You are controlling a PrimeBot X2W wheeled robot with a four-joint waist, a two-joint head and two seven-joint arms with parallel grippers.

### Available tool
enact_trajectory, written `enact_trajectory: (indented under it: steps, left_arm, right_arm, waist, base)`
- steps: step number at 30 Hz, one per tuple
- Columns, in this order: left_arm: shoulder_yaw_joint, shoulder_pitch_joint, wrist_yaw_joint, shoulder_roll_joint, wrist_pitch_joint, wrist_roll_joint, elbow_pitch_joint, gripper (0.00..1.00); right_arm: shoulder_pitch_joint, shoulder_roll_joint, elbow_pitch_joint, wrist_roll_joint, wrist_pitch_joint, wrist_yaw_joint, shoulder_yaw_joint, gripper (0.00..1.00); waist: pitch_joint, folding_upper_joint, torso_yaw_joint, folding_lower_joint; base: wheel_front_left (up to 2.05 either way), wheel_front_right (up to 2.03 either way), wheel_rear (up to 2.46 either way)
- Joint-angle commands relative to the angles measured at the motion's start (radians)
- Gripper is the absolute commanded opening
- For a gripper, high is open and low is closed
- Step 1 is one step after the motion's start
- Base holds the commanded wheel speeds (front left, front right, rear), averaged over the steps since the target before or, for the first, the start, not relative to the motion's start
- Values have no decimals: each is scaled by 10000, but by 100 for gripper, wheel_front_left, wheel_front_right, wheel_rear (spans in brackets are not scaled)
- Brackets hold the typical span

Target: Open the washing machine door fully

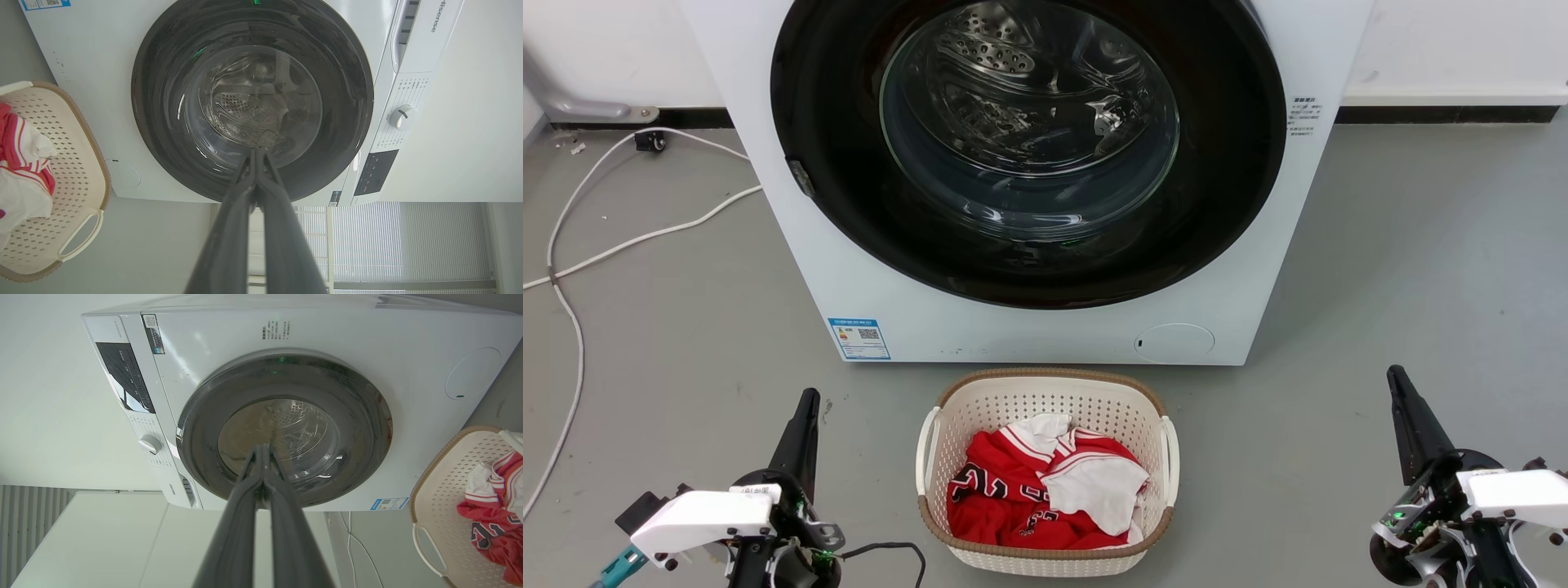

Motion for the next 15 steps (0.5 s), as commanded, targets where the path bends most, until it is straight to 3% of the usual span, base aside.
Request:
enact_trajectory:
  steps: [1,15]
  left_arm:
    - [26,-102,-26,-10,31,27,-3,0]
    - [24,-102,-26,-10,29,25,-3,0]
  right_arm:
    - [-117,35,-17,-8,-2,-3,4,0]
    - [-117,35,-17,-7,-3,-3,5,0]
  waist:
    - [0,0,0,0]
    - [0,0,0,0]
  base:
    - [0,0,0]
    - [0,0,0]
